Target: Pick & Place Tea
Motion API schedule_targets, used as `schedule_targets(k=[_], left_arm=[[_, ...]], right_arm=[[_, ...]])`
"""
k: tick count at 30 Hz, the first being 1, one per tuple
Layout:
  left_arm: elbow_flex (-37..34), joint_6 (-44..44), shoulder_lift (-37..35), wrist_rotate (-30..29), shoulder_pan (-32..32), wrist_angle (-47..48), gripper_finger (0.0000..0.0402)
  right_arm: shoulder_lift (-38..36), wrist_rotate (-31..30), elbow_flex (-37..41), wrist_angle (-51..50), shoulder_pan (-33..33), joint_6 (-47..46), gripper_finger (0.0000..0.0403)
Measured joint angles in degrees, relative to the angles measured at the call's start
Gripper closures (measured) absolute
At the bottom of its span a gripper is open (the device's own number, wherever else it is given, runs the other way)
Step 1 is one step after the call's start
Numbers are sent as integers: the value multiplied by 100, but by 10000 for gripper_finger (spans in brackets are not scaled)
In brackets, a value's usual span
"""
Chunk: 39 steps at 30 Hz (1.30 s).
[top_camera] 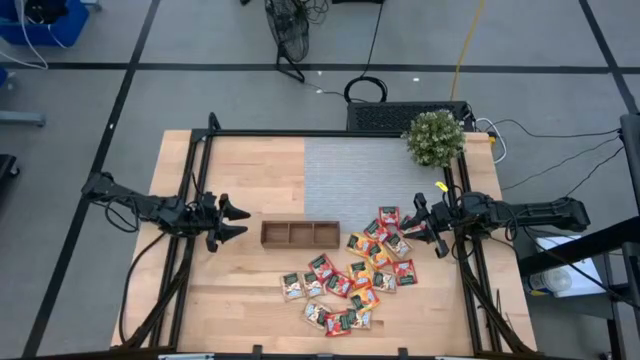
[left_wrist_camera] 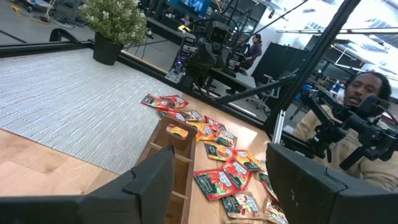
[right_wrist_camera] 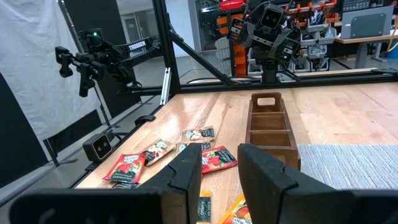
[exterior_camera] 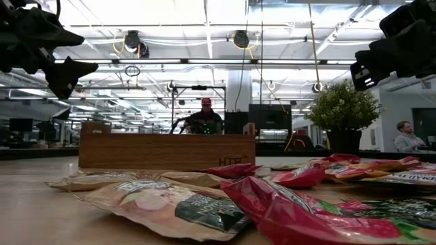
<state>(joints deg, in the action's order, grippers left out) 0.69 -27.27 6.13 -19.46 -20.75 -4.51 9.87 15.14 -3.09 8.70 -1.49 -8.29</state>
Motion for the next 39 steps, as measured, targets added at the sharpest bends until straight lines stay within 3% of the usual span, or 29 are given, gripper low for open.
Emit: schedule_targets(k=[33,39], left_arm=[[0,-2,2,0,0,0,151],[0,-2,2,-1,0,2,151]], right_arm=[[2,0,-2,3,1,14,312],[0,-4,0,688,1,-6,312]])
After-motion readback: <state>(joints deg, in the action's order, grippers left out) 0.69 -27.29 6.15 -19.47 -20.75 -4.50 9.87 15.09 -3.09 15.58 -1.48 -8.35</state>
